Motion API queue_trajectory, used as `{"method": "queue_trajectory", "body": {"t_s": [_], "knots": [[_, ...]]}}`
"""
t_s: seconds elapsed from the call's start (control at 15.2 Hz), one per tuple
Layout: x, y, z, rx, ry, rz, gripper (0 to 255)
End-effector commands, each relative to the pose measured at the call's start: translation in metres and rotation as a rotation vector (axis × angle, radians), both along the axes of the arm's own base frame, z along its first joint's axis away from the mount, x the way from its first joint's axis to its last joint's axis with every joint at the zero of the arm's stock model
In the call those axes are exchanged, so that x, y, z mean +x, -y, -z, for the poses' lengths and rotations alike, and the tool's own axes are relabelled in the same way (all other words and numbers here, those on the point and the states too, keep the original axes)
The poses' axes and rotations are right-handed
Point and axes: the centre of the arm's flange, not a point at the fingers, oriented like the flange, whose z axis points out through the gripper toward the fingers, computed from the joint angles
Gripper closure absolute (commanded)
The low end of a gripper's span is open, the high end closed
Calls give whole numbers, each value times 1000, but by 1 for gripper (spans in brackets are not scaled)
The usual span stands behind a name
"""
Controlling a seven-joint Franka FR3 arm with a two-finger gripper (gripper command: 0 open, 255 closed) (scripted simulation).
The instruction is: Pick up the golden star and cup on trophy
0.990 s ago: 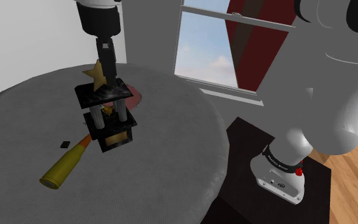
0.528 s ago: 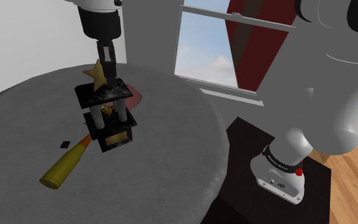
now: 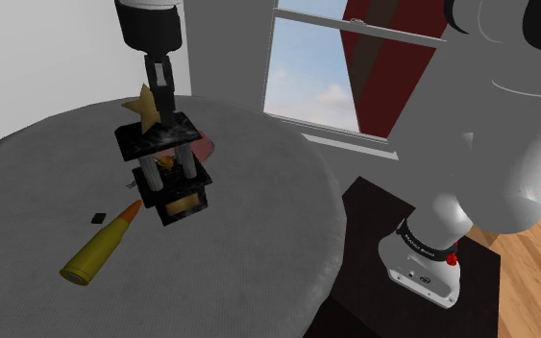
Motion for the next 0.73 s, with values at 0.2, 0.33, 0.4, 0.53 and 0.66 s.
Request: {"method": "queue_trajectory", "body": {"t_s": [0.2,0.33,0.4,0.53,0.66], "knots": [[-1,0,-26,1,2,0,255],[-1,0,-36,1,2,0,255],[-1,0,-42,1,2,0,255],[-1,0,-52,1,2,0,255],[-1,0,-63,1,2,0,255]]}}
